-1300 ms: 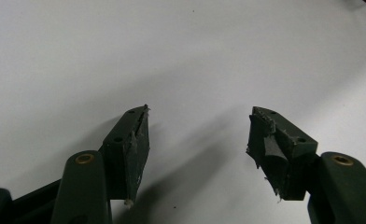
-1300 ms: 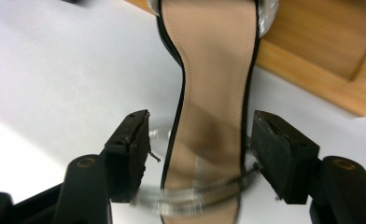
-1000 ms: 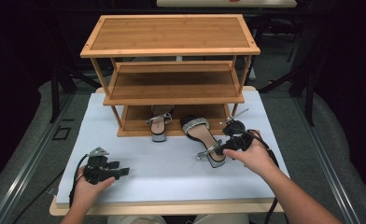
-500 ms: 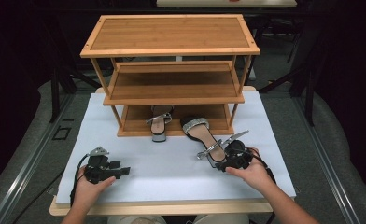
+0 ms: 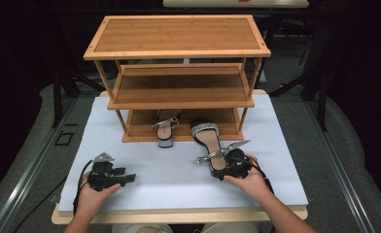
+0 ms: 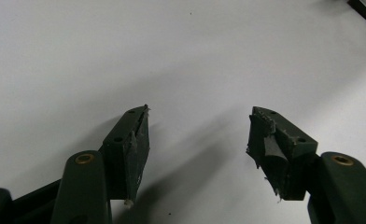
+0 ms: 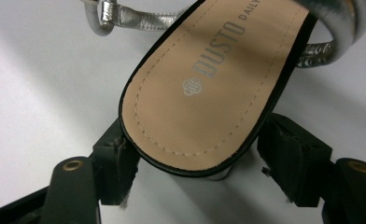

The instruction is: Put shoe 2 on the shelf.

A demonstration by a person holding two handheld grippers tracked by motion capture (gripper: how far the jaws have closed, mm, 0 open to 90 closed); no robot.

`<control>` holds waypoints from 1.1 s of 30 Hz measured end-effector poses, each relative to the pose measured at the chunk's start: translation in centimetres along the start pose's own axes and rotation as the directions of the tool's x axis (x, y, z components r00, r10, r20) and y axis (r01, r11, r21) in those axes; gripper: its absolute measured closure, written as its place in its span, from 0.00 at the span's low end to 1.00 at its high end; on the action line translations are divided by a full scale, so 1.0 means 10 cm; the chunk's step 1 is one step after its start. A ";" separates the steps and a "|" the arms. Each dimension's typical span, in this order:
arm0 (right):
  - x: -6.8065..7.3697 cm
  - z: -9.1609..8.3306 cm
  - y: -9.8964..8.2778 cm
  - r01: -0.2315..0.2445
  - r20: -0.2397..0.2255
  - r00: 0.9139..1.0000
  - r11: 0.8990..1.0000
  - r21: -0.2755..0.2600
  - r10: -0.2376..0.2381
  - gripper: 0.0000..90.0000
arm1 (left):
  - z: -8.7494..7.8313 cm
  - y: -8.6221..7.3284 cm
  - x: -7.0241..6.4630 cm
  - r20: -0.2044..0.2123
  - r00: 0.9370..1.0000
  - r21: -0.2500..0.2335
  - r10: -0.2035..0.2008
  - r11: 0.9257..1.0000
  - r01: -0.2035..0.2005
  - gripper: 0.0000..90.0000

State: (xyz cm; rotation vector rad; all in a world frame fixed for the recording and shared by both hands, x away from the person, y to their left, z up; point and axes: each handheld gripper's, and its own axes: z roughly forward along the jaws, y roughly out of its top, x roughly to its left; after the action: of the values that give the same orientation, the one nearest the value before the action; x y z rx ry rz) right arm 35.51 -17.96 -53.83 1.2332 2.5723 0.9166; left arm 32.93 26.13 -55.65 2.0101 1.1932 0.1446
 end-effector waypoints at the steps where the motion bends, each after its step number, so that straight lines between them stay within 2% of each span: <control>1: 0.00 0.00 0.00 0.002 0.001 1.000 1.000 -0.003 -0.002 0.35 | 0.00 0.00 0.00 -0.001 1.000 0.000 0.000 1.000 0.000 0.43; 5: 0.00 -0.02 0.02 0.016 0.041 0.999 1.000 -0.021 -0.015 0.37 | 0.00 0.00 0.00 -0.001 1.000 0.002 0.002 1.000 -0.002 0.43; 6: -0.01 -0.03 0.03 -0.002 0.005 1.000 0.999 -0.038 0.003 0.37 | 0.00 0.00 0.00 -0.001 1.000 0.003 0.002 1.000 -0.002 0.43; 7: -0.01 -0.03 0.04 -0.014 0.014 1.000 0.999 -0.048 0.014 0.37 | 0.00 0.01 0.00 0.001 1.000 0.005 0.003 1.000 -0.003 0.43; 8: 0.00 -0.05 0.06 -0.018 0.049 0.999 0.999 -0.043 0.020 0.38 | 0.00 0.01 0.00 0.001 1.000 0.004 0.004 1.000 -0.004 0.43; 9: -0.01 -0.05 0.07 -0.017 0.013 1.000 0.998 -0.061 0.018 0.38 | 0.01 0.01 0.00 0.002 1.000 0.004 0.002 1.000 -0.002 0.43; 14: 0.01 -0.03 0.20 -0.064 0.033 0.997 0.996 -0.068 0.066 0.40 | 0.00 0.00 -0.01 0.001 1.000 0.003 0.005 1.000 -0.005 0.43; 16: 0.03 0.00 0.25 -0.082 0.052 0.995 0.993 -0.082 0.087 0.41 | 0.00 0.00 0.00 0.001 1.000 0.005 0.004 1.000 -0.004 0.43; 19: 0.05 0.05 0.33 -0.127 0.092 0.986 0.987 -0.096 0.136 0.43 | 0.00 0.00 0.00 0.000 1.000 0.002 0.005 1.000 -0.005 0.43; 21: 0.06 0.10 0.38 -0.136 0.087 0.986 0.986 -0.094 0.144 0.43 | 0.00 0.00 0.00 0.002 1.000 0.003 0.007 1.000 -0.007 0.43; 22: 0.09 0.14 0.42 -0.142 0.111 0.982 0.986 -0.084 0.151 0.43 | 0.00 0.00 0.00 0.002 1.000 0.003 0.007 1.000 -0.007 0.43; 24: 0.11 0.20 0.46 -0.148 0.116 0.981 0.986 -0.075 0.156 0.43 | 0.00 0.00 0.01 0.002 1.000 0.002 0.006 1.000 -0.006 0.43; 28: 0.14 0.30 0.54 -0.162 0.158 0.972 0.983 -0.088 0.174 0.43 | 0.00 0.00 0.01 0.006 1.000 0.000 0.005 1.000 -0.005 0.43; 33: 0.13 0.39 0.62 -0.168 0.180 0.967 0.982 -0.086 0.181 0.43 | 0.00 0.00 0.01 0.007 1.000 0.002 0.010 1.000 -0.010 0.43</control>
State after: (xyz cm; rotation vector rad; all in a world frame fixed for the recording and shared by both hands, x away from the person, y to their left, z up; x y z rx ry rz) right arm 40.16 -12.22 -53.18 1.4686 2.2966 0.8671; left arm 33.00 26.21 -55.65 2.0171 1.1793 0.1409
